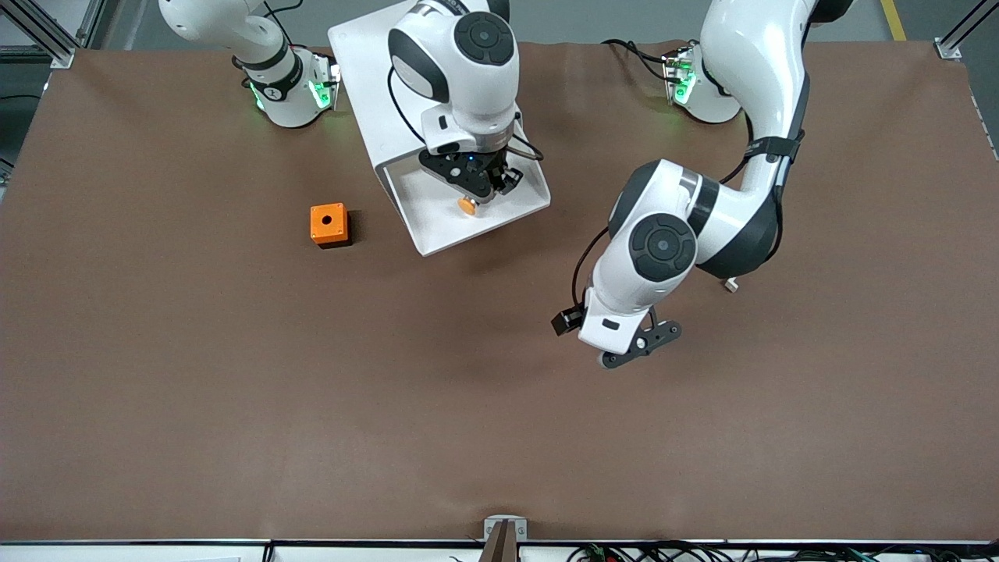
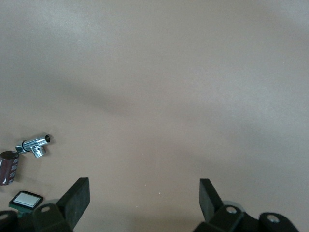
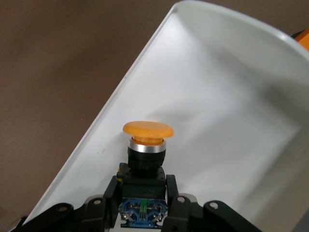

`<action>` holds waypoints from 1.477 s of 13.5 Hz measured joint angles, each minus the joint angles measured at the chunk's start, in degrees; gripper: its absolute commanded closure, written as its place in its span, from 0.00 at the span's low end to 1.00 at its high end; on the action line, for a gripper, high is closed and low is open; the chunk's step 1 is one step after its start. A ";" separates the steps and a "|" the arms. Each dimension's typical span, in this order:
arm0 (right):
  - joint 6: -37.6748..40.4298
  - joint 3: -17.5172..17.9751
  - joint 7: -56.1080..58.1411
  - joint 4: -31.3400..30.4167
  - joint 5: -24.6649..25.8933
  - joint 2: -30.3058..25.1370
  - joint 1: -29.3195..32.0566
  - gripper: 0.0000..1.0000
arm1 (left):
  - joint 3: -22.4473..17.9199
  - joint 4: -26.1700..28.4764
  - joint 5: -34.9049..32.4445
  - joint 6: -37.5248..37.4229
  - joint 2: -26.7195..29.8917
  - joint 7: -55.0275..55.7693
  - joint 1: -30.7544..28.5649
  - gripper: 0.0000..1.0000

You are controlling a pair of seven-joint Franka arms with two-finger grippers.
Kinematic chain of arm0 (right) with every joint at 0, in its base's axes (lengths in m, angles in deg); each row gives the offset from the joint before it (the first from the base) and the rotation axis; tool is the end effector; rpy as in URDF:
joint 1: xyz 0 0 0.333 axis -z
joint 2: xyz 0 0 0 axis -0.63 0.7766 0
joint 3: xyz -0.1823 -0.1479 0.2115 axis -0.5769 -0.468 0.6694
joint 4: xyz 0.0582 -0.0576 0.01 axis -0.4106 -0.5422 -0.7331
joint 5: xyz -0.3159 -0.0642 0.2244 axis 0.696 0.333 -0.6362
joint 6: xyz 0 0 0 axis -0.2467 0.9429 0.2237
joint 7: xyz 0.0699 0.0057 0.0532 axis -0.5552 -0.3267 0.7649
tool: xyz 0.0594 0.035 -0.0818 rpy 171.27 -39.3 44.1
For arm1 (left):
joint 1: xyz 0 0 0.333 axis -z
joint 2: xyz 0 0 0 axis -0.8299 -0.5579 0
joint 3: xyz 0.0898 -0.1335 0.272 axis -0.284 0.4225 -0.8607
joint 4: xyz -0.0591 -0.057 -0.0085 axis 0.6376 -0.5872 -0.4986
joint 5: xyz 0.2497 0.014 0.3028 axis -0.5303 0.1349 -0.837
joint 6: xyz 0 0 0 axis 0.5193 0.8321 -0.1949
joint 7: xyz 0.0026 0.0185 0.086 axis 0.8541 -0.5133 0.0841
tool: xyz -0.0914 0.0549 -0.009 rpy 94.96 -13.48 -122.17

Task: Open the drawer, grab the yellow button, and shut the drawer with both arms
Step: 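Lift the button with the right gripper while the left gripper nears the drawer, then push the drawer with the left gripper while the right gripper carries the button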

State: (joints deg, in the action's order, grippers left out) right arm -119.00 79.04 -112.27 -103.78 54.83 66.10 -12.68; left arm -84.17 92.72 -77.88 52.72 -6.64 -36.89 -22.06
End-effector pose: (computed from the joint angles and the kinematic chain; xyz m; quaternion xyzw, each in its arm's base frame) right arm 0.4127 0.4969 0.4326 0.9625 -0.2698 -0.0091 0.0279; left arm 0.6308 -0.3726 0.3859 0.9771 0.2082 -0.0368 0.0235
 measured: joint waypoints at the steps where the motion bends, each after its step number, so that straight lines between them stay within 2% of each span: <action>1: 1.56 -0.09 1.36 1.12 0.00 -0.12 0.92 1.00 | 0.00 0.00 -0.32 -0.19 0.01 0.12 0.22 0.00; 5: 8.68 -0.48 13.62 5.19 0.02 -1.52 8.34 1.00 | 0.03 -0.01 -0.49 -1.90 0.78 0.15 0.63 0.00; 8: 12.12 -0.81 28.32 5.20 0.02 -3.89 17.78 1.00 | 0.13 0.03 -0.50 -3.28 1.48 0.15 3.14 0.00; 12: 12.84 -1.04 43.24 3.42 0.22 -5.31 28.31 1.00 | 0.18 0.18 -0.51 -3.68 1.51 0.60 7.25 0.00; 15: 11.39 -1.06 52.31 1.17 2.12 -5.45 34.08 1.00 | 0.28 0.43 -0.51 -3.73 1.49 0.86 9.05 0.00; 20: 1.15 -1.17 72.55 -5.76 2.74 -5.38 47.23 1.00 | 0.40 0.98 -0.51 -3.53 1.35 0.82 11.73 0.00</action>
State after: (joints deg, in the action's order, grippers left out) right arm -117.86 77.86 -39.71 -109.55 57.57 60.72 34.55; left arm -83.76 93.71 -78.39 49.19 -5.29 -36.08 -10.32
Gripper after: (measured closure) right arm 0.586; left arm 0.000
